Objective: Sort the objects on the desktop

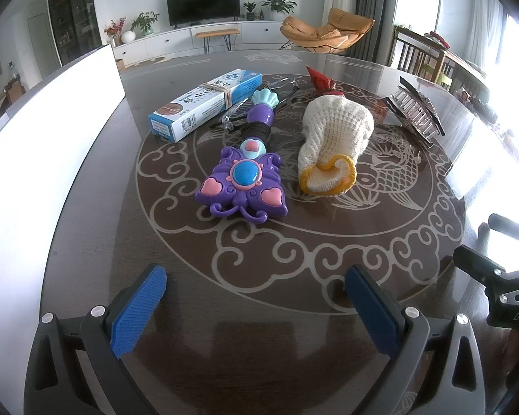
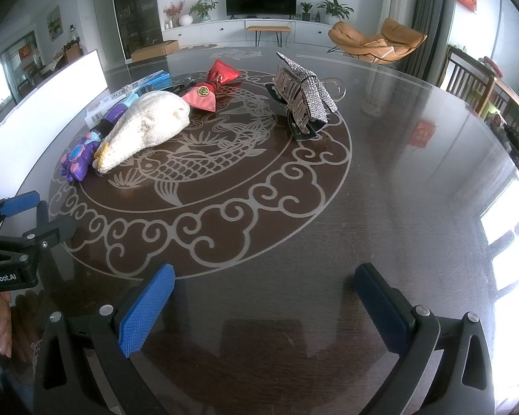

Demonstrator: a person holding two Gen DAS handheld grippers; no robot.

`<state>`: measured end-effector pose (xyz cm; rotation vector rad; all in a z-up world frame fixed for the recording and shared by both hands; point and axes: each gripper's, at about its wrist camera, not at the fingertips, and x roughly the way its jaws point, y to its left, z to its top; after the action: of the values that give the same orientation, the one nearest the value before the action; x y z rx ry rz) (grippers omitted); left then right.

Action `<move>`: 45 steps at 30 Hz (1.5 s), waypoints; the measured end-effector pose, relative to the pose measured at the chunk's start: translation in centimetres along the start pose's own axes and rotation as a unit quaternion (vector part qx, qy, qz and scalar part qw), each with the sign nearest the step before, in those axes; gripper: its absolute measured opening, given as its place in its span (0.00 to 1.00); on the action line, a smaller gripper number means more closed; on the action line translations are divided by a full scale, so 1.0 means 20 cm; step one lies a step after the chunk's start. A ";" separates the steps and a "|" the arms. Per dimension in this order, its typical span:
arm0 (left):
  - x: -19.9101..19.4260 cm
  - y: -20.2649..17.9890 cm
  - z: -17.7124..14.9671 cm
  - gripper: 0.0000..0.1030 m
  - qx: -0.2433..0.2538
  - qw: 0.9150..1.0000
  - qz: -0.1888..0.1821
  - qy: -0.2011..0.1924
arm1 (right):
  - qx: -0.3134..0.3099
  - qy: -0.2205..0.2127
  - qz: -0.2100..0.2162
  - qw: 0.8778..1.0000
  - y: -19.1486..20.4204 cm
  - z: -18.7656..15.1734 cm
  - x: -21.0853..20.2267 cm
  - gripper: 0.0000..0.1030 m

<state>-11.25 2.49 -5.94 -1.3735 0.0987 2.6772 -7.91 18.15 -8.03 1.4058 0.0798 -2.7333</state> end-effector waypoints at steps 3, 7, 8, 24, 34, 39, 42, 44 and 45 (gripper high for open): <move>0.00 0.00 0.00 1.00 0.000 1.000 0.000 0.000 | 0.000 0.000 0.000 1.000 0.00 0.00 0.00 1.00; 0.00 0.00 0.00 1.00 0.000 1.000 0.000 0.000 | 0.000 0.000 0.000 1.000 0.00 0.00 0.00 1.00; 0.00 0.00 0.00 1.00 0.000 1.000 0.000 0.000 | 0.000 0.000 0.000 1.000 0.00 0.00 0.00 1.00; 0.00 0.00 0.00 1.00 0.000 1.000 0.000 0.000 | 0.000 0.000 0.000 1.000 0.00 0.00 0.00 1.00; 0.00 0.00 0.00 1.00 0.000 1.000 0.000 0.000 | 0.000 0.000 0.000 1.000 0.00 0.00 0.00 1.00; -0.03 0.01 -0.02 1.00 0.013 1.000 -0.009 0.001 | 0.000 0.000 0.000 1.000 0.00 0.00 0.00 1.00; -0.06 0.05 -0.06 1.00 0.041 0.999 -0.026 0.001 | 0.000 0.000 0.000 1.000 0.00 0.00 0.00 1.00; -0.07 0.10 -0.08 1.00 0.037 0.999 -0.025 0.001 | 0.000 0.000 0.000 1.000 0.00 0.00 0.00 1.00; -0.08 0.12 -0.09 1.00 0.033 0.999 -0.024 0.000 | 0.000 0.000 0.000 1.000 0.00 0.00 0.00 1.00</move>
<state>-9.29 -0.22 -5.73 -1.3400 0.1512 2.6098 -7.91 18.18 -8.07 1.4058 0.0798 -2.7334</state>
